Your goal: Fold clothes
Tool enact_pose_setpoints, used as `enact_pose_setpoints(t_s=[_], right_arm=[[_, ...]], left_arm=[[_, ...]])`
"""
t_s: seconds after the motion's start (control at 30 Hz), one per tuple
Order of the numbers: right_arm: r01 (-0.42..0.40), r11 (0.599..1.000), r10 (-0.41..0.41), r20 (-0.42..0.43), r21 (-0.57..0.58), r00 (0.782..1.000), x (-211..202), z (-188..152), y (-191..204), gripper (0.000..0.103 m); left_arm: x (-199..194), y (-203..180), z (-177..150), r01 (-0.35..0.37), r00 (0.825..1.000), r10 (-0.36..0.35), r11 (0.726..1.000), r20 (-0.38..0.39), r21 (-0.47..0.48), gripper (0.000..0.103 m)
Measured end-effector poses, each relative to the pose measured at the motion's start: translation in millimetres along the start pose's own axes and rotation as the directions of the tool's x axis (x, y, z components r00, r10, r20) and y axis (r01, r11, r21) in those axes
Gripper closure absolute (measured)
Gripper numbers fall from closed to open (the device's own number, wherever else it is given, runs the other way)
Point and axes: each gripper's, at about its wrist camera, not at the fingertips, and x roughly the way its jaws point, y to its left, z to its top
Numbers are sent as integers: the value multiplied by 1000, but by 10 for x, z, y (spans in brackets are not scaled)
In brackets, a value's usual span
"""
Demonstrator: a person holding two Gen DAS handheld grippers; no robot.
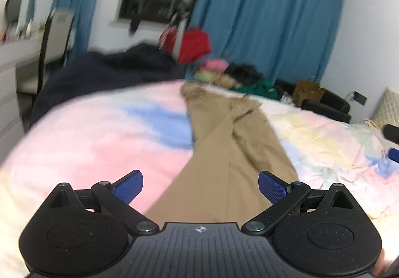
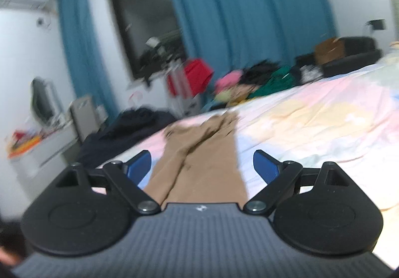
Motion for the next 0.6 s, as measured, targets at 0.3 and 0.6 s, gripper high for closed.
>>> enact_pose_setpoints(t_s=[0.3, 0.6], right_arm=[[-18, 1000, 17, 11, 23, 1000, 75, -31, -109, 13], [-15, 999, 16, -37, 41, 999, 129, -110, -195, 13]], left_arm=[[146, 410, -34, -101, 989, 79, 978, -123, -184, 4], [250, 475, -72, -199, 966, 158, 959, -205, -202, 12]])
